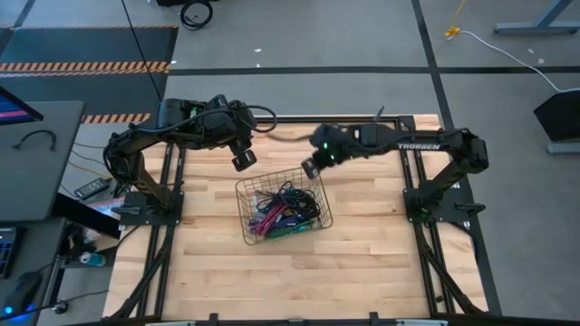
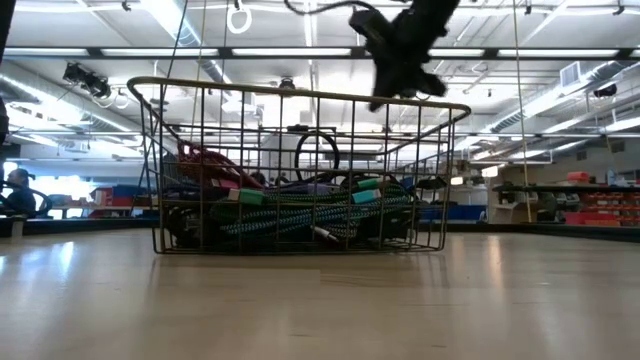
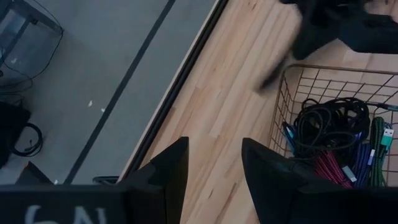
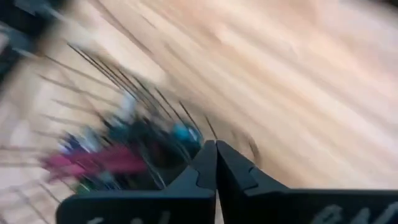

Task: Pick and place USB-C Cables
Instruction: Adjust the wire basket

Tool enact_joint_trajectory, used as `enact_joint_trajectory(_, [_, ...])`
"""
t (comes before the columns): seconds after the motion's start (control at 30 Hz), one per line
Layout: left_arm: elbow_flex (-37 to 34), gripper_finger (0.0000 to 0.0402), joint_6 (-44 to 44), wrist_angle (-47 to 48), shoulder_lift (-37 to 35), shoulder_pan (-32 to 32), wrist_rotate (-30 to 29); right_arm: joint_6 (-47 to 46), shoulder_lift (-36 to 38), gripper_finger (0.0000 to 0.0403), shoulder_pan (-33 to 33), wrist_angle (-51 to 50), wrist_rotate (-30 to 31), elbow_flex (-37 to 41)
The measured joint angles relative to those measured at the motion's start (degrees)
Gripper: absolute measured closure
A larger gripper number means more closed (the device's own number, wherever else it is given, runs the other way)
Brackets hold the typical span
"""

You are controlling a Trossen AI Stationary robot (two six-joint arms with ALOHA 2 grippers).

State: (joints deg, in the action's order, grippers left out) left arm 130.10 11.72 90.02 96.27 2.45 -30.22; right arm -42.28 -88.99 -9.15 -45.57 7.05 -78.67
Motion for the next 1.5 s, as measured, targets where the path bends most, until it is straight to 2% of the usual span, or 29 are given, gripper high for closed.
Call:
enact_joint_trajectory(0.13, [0.00, 0.0246, 1.65, 0.00, 0.00, 0.01, 0.00, 7.71, 0.00, 0.0400, -3.96, 8.00, -5.35, -0.04])
enact_joint_trajectory(0.23, [0.00, 0.0246, 2.68, -0.02, 0.00, 0.01, 0.00, 11.58, 0.00, 0.0400, -5.93, 7.29, -8.24, -0.04])
enact_joint_trajectory(0.33, [0.00, 0.0246, 2.71, 0.00, 0.00, 0.01, 0.00, 16.66, 0.00, 0.0399, -6.93, 6.61, -14.05, -0.04])
enact_joint_trajectory(0.47, [0.00, 0.0246, 4.40, 0.00, 0.00, 0.01, 0.00, 21.52, 0.00, 0.0375, -6.16, 4.15, -17.85, -0.04])
enact_joint_trajectory(0.7, [0.00, 0.0246, 5.73, -0.02, 0.00, 0.00, 0.00, 21.46, 0.00, 0.0299, -4.54, -7.72, -16.33, -0.04])
enact_joint_trajectory(0.9, [0.00, 0.0246, 5.72, -0.35, 0.00, 0.01, -0.15, 18.17, 0.00, 0.0252, -4.35, -8.25, -14.72, -0.02])
enact_joint_trajectory(1.03, [0.00, 0.0246, 5.67, -0.35, 0.00, -0.01, -0.15, 17.15, 0.00, 0.0243, -3.98, -8.27, -12.47, 1.06])
enact_joint_trajectory(1.27, [0.00, 0.0246, 5.63, -0.37, 0.00, 0.00, -0.17, 12.75, -0.04, 0.0242, -2.85, -5.26, -14.48, 6.42])
enact_joint_trajectory(1.5, [0.00, 0.0246, 5.65, -0.42, 0.00, 0.01, -0.15, 10.93, -0.02, 0.0243, -1.23, 0.41, -15.15, 7.23])
